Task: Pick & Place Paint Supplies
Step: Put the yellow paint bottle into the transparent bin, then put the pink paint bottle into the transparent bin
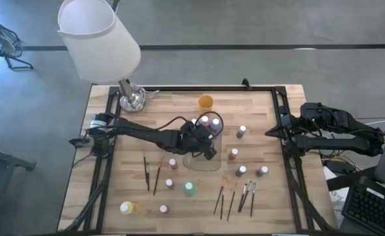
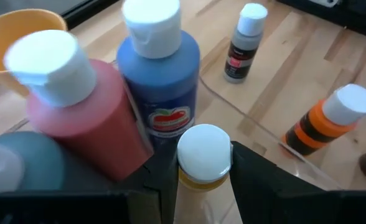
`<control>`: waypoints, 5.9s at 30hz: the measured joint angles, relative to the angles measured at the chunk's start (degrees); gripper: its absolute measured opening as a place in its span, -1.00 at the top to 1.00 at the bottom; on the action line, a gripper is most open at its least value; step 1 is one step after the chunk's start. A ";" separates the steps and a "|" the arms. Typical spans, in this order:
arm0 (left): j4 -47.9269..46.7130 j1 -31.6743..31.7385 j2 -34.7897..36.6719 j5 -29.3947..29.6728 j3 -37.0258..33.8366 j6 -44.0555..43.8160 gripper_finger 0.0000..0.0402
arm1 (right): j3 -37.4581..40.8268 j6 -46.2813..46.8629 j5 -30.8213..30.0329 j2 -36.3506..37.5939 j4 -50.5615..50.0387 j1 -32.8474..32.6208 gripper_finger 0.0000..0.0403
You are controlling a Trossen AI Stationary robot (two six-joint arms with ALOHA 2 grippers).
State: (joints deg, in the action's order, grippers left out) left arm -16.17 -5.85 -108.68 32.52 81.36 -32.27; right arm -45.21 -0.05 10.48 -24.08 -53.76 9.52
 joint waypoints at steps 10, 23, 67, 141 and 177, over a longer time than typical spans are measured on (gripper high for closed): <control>1.11 1.69 -2.60 -0.97 0.03 -0.67 0.38 | 0.00 0.00 0.00 -0.02 -0.02 0.00 0.96; 1.21 2.87 -2.82 -1.39 0.02 -0.88 0.38 | 0.00 0.00 0.00 -0.01 -0.01 0.00 0.96; -13.90 2.45 2.78 -2.24 7.30 6.64 0.19 | 0.00 0.00 0.02 -0.02 0.00 0.00 0.96; -69.41 -9.81 56.08 4.90 -32.47 -50.18 0.19 | 0.00 0.00 0.00 -0.02 -0.02 0.00 0.96; -48.41 -9.14 55.91 7.42 -46.60 -53.25 -0.25 | 0.00 0.01 0.00 -0.01 -0.02 0.00 0.96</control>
State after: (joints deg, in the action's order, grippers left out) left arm -64.58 -14.99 -52.77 39.95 34.76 -85.52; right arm -45.21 -0.05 10.48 -24.08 -53.77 9.52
